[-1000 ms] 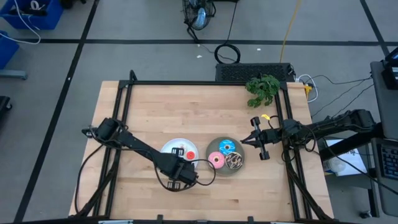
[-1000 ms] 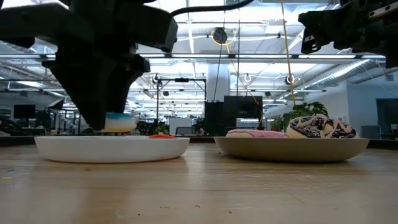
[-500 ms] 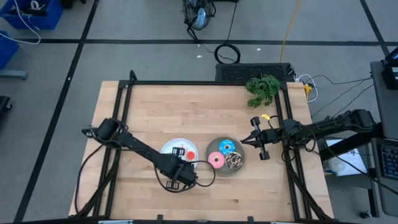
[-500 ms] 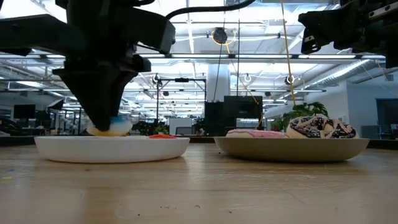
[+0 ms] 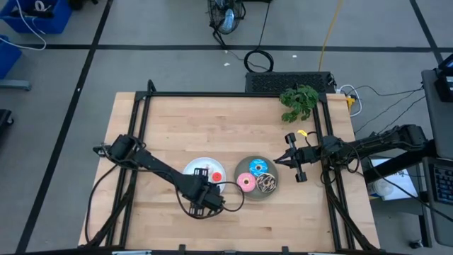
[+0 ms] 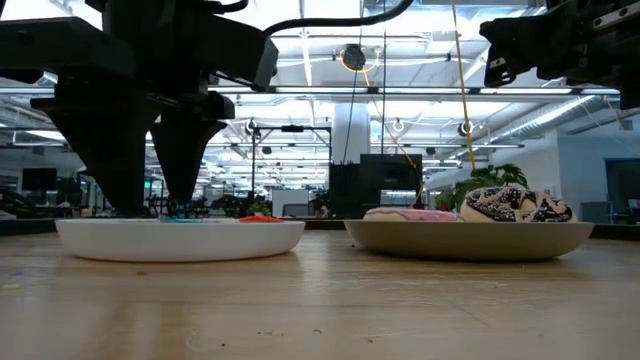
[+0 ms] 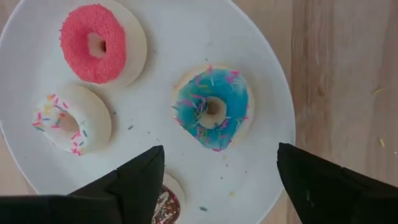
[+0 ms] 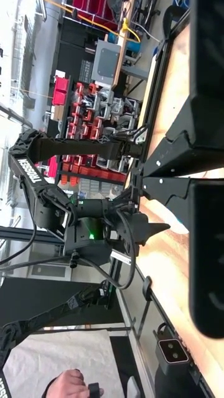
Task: Pick & Place donuts
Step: Return to Home Position
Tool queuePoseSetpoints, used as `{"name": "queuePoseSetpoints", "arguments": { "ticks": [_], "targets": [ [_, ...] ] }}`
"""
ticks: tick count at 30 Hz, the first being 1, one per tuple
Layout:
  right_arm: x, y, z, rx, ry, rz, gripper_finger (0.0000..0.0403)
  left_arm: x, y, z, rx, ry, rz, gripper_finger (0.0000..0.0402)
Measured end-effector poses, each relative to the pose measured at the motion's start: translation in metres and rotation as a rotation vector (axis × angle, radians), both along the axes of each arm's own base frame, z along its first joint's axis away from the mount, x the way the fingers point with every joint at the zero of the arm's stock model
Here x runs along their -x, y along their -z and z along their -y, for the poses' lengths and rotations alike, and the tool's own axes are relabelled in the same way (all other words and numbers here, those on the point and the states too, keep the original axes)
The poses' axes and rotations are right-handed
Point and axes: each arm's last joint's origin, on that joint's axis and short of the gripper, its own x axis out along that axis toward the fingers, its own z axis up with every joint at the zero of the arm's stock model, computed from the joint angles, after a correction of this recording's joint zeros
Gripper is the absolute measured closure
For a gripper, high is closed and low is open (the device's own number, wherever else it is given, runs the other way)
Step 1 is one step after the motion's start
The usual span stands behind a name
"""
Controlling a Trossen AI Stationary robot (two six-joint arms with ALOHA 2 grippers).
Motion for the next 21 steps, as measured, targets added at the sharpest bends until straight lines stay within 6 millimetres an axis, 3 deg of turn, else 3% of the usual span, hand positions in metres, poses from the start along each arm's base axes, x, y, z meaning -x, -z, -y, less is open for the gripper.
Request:
{"name": "queuePoseSetpoints", "arguments": {
  "ticks": [6,10,14,18,21],
  "targets": [
    [0.000,0.000,0.000,0.001,0.000,0.001,0.0403,0.004,-0.003,-0.002,-0.010,0.007,-0.027,0.0105],
    [0.000,0.000,0.000,0.002,0.000,0.001,0.0403,0.013,-0.025,-0.008,-0.013,-0.007,-0.033,0.0130],
    [0.000,0.000,0.000,0.004,0.001,0.000,0.0403,0.039,-0.079,-0.016,-0.053,0.002,0.099,0.0174],
    [0.000,0.000,0.000,0.004,0.002,0.001,0.0403,0.079,-0.144,-0.027,-0.080,0.026,0.385,0.0239],
    [0.000,0.000,0.000,0.013,0.003,0.001,0.0403,0.115,-0.176,-0.039,-0.113,0.044,0.628,0.0302]
  ]
}}
